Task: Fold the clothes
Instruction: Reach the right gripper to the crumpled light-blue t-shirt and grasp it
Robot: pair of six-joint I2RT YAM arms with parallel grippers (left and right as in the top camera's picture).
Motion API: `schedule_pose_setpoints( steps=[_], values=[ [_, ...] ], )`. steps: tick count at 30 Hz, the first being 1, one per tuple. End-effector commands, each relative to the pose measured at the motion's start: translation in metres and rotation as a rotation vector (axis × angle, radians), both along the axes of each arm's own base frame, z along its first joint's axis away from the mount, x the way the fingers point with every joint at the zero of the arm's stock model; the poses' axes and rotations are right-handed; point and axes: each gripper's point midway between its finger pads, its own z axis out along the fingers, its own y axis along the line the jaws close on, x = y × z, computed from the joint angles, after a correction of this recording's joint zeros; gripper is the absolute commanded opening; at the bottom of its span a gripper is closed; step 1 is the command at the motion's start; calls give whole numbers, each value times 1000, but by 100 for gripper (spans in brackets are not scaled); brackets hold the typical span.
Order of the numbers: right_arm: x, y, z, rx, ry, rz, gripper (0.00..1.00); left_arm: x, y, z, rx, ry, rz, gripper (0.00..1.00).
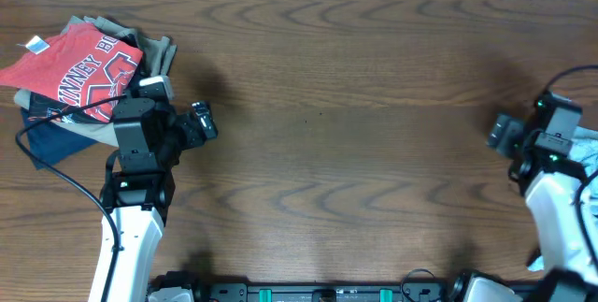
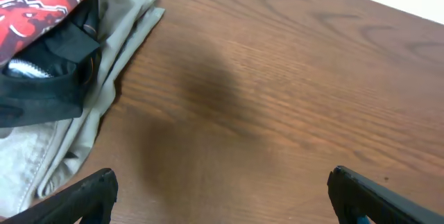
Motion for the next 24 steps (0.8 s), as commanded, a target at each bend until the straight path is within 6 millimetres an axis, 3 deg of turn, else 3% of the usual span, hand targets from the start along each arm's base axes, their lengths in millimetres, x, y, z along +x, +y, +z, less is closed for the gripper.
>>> schedule_pose_setpoints(
  steps=[1,7,13,20,22,24],
  values=[
    [-17,-30,-14,26,17,-192,96,5,0,12,42,-29,-27,98],
    [-24,-62,-37,30,26,-284,90,5,0,12,42,-29,-27,98],
    [-22,-81,-58,28,20,-328,75,5,0,12,42,-28,-27,98],
    [-4,-95,-82,11,-23,-331,28,5,0,12,42,-28,-27,98],
    [1,-92,-91,34,-28,-314,5,5,0,12,42,-28,-27,98],
    [9,-86,-94,72,-54,-282,1,5,0,12,42,-28,-27,98]
  ],
)
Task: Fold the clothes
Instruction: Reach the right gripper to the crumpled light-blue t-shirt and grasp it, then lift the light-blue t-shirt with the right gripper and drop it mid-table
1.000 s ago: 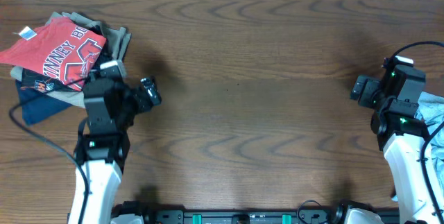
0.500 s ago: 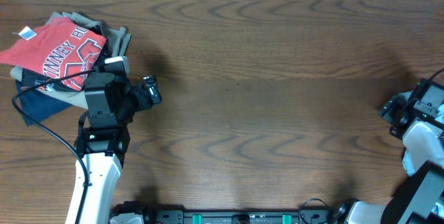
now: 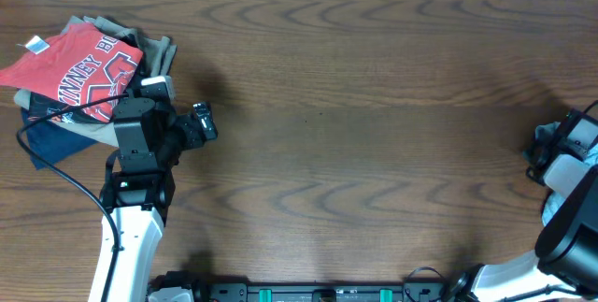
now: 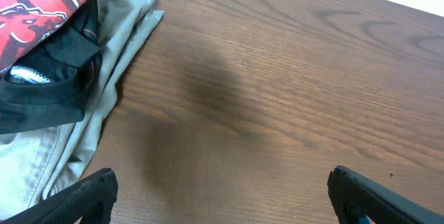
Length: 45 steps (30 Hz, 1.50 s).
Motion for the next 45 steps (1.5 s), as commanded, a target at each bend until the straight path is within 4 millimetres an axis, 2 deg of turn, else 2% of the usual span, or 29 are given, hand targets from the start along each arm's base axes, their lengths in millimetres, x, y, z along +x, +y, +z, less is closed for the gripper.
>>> schedule_pose_setpoints(
  steps=[1,3,5,7,10,12,15,16,17,18,19,20,21,24,26,30,35,37,41,45],
  values=[
    [12,11,-11,76,-37,56,1,5,0,12,21,-26,-12,98],
    [38,25,4,130,-142,146,1,5,0,12,21,-26,-12,98],
    [70,37,36,153,-263,245,1,5,0,12,21,-27,-12,98],
    [101,40,76,128,-377,297,1,5,0,12,21,-27,-12,98],
    [148,34,153,43,-584,317,1,6,0,13,21,-32,-12,98],
    [174,34,204,-19,-693,351,1,8,0,17,23,-51,-12,98],
    [199,41,263,-93,-784,389,1,14,0,25,25,-89,-11,98],
    [203,43,273,-104,-793,395,4,14,0,26,26,-95,-11,98],
    [206,46,279,-113,-797,406,14,15,1,27,26,-99,-11,98],
    [209,49,284,-116,-798,416,38,15,1,27,26,-99,-11,98],
    [210,52,285,-120,-788,428,58,15,1,27,26,-98,-11,98],
    [210,53,283,-122,-776,434,83,15,1,26,26,-97,-11,98],
    [209,54,277,-112,-753,434,99,15,1,26,26,-97,-11,98],
    [200,56,247,-41,-649,416,99,15,1,26,26,-96,-11,98],
    [188,61,219,21,-540,408,99,14,0,25,25,-92,-11,98],
    [144,79,155,172,-245,406,99,12,0,21,23,-71,-11,98],
    [96,100,99,278,14,456,99,9,0,18,20,-55,-10,98],
    [74,99,80,279,116,447,96,9,0,18,20,-55,-10,98],
    [41,90,55,239,253,379,95,9,0,18,20,-55,-10,98],
    [16,100,34,300,311,320,89,9,0,18,20,-55,-10,98]
  ],
)
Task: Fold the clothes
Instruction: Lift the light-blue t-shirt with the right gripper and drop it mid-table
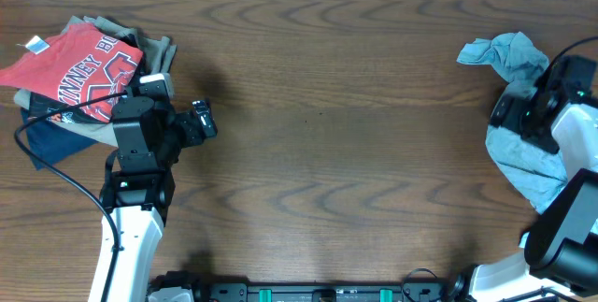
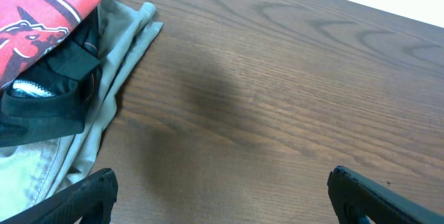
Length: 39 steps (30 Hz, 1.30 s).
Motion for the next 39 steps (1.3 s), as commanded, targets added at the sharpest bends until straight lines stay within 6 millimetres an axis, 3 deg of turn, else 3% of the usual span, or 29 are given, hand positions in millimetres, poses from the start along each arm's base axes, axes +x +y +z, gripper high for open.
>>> schedule_pose_setpoints(
  steps=[1,6,12,14,15,17,18,19,22,27,31,34,37,39],
  values=[
    [-29,1,-22,-13,109,-54,87,5,0,11,18,-24,-10,98],
    [-70,-10,-38,-110,245,-148,85,5,0,11,18,-24,-10,98],
    [-76,-7,-42,-101,259,-146,85,5,0,11,18,-24,-9,98],
    [-77,-4,-44,-92,263,-141,69,5,0,11,18,-24,-10,98],
    [-77,-3,-44,-88,266,-140,54,5,0,11,18,-24,-9,98],
    [-78,0,-46,-71,264,-138,15,5,0,11,18,-24,-9,98],
    [-76,2,-46,-57,258,-135,4,5,0,11,18,-24,-9,98],
    [-72,6,-47,-30,240,-130,1,5,0,11,18,-24,-10,98],
    [-53,34,-49,118,156,-75,1,5,0,12,19,-25,-9,98],
    [8,106,-30,375,-82,142,1,9,8,17,53,-50,26,98],
    [75,175,19,469,-328,338,1,16,10,29,61,-109,35,98],
    [112,231,63,465,-491,512,2,21,11,34,63,-138,36,98],
    [119,278,85,446,-532,624,27,23,11,31,62,-131,35,98],
    [112,297,81,404,-497,647,51,24,11,25,61,-114,35,98]
  ],
)
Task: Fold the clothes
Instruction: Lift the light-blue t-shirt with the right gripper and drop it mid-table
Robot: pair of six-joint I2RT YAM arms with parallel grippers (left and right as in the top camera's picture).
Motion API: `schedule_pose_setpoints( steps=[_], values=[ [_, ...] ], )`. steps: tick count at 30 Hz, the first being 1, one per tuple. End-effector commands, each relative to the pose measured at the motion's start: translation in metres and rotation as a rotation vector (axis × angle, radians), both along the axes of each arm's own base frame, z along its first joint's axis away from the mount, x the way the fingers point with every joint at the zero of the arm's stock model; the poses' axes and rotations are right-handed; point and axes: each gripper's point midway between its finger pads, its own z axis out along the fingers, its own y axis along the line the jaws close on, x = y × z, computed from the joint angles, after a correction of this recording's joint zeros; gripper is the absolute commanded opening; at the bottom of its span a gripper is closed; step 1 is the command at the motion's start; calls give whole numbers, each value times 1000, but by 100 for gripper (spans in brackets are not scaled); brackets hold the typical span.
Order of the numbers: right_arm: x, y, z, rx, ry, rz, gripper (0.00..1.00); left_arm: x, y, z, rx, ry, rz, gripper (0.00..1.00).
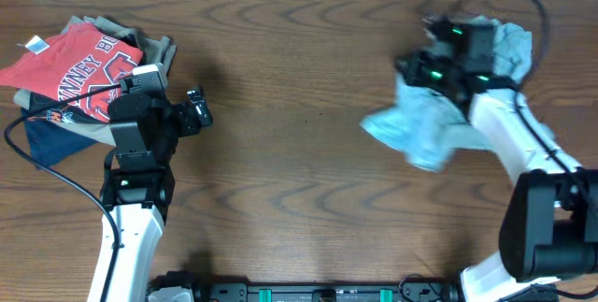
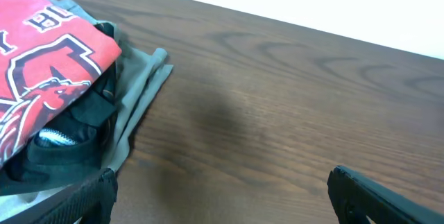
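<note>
A pile of clothes lies at the table's far left, topped by a red printed shirt (image 1: 82,64) (image 2: 48,71) over black (image 2: 69,141) and grey-green garments (image 2: 142,85). Just right of that pile my left gripper (image 1: 192,112) (image 2: 222,200) hovers open over bare wood, nothing between its fingers (image 2: 87,196). At the back right, a crumpled light blue garment (image 1: 419,126) hangs from my right gripper (image 1: 418,70), which is shut on it. The cloth trails from there toward the right.
The brown wooden table (image 1: 299,180) spans the whole view, its far edge along the top. A black cable (image 1: 56,166) loops from the left arm across the table's left side. The right arm's cable arcs above the back right corner.
My right gripper has moved from the table's right edge leftward and toward the back, with the light blue garment in it. My left gripper has shifted slightly toward the back and stays open.
First my right gripper was at the table's right edge, holding nothing I could see. Then it was further out past that edge. Later it was back over the right side with the light blue garment, and now it holds it further left. The left arm stayed by the pile.
</note>
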Motion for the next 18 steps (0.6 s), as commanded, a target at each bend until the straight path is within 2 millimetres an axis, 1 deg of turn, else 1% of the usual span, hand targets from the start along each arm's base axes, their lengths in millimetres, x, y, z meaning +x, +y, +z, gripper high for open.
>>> schedule_pose_setpoints(
  steps=[1,2,3,4,6,7,9,13,15,16,18],
  values=[
    [-14,32,-6,-53,37,47,61,7,1,3,14,1,2,98],
    [-19,29,-14,-100,67,24,72,7,1,0,13,9,2,98],
    [-25,21,-24,-158,110,-17,82,8,1,-3,13,16,2,98],
    [-31,7,-33,-211,161,-88,87,8,1,-5,12,22,2,98],
    [-43,-22,-46,-292,251,-229,93,9,0,-9,4,33,-3,98],
    [-50,-36,-51,-324,291,-287,94,9,0,-10,-2,36,1,98],
    [-61,-57,-57,-363,354,-352,95,10,0,-12,-1,41,2,98],
    [-78,-85,-64,-385,449,-405,98,10,0,-14,-4,49,0,98],
    [-82,-101,-66,-382,475,-440,99,10,-1,-15,-6,53,-2,98],
    [-82,-107,-66,-381,479,-452,99,10,-4,-15,-15,51,-18,98],
    [-82,-118,-66,-377,484,-470,91,9,-12,-15,-47,51,-51,98]
  ],
)
